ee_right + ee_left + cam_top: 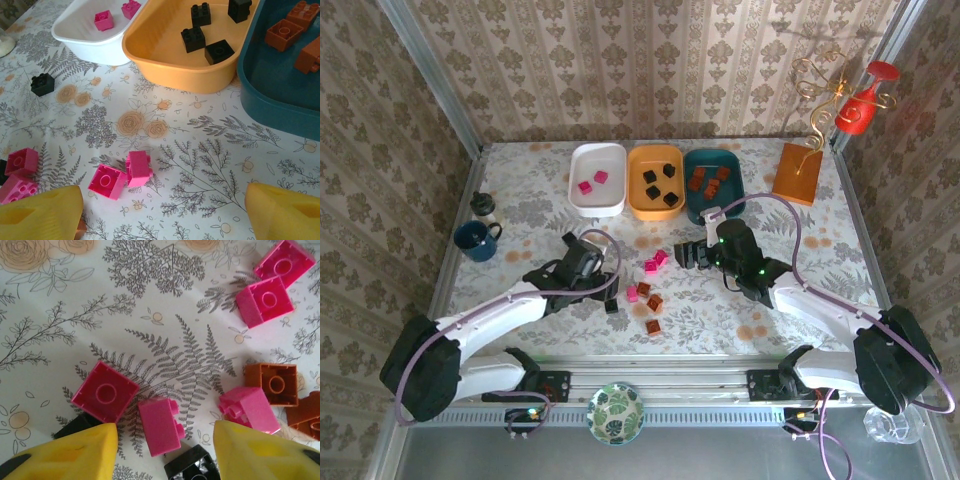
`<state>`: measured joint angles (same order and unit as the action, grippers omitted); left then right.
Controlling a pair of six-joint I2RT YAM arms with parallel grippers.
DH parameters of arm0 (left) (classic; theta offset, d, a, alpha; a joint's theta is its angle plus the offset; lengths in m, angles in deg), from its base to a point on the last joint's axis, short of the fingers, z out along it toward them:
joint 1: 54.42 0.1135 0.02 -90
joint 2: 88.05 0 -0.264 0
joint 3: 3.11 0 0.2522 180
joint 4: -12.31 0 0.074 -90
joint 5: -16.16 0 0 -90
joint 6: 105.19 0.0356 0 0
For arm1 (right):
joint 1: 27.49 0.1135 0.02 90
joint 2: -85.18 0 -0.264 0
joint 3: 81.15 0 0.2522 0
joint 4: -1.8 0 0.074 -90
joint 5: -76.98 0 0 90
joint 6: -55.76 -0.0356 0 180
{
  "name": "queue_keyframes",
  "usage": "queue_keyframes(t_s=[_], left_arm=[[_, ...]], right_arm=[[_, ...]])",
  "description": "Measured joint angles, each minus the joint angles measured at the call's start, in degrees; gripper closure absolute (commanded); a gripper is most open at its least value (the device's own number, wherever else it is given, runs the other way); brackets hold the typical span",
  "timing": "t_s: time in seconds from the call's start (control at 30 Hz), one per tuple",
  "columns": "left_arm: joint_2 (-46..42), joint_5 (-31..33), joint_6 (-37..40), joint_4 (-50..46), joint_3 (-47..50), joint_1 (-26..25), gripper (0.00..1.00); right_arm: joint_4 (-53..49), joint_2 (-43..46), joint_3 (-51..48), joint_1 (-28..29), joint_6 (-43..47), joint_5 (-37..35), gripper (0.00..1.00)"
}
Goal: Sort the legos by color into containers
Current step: Pick up the lego from the middle-left of the table.
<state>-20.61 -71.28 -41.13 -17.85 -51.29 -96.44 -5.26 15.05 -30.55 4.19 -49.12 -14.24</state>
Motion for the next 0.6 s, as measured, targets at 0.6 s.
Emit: queue_keyframes(t_s=[0.6], left_arm=[[7.8,-0.6,-1.5,0.1,-1.4,0.0,0.62]], right_arm=[[0.0,-0.1,0.0,0.0,0.0,-1.0,0.14]])
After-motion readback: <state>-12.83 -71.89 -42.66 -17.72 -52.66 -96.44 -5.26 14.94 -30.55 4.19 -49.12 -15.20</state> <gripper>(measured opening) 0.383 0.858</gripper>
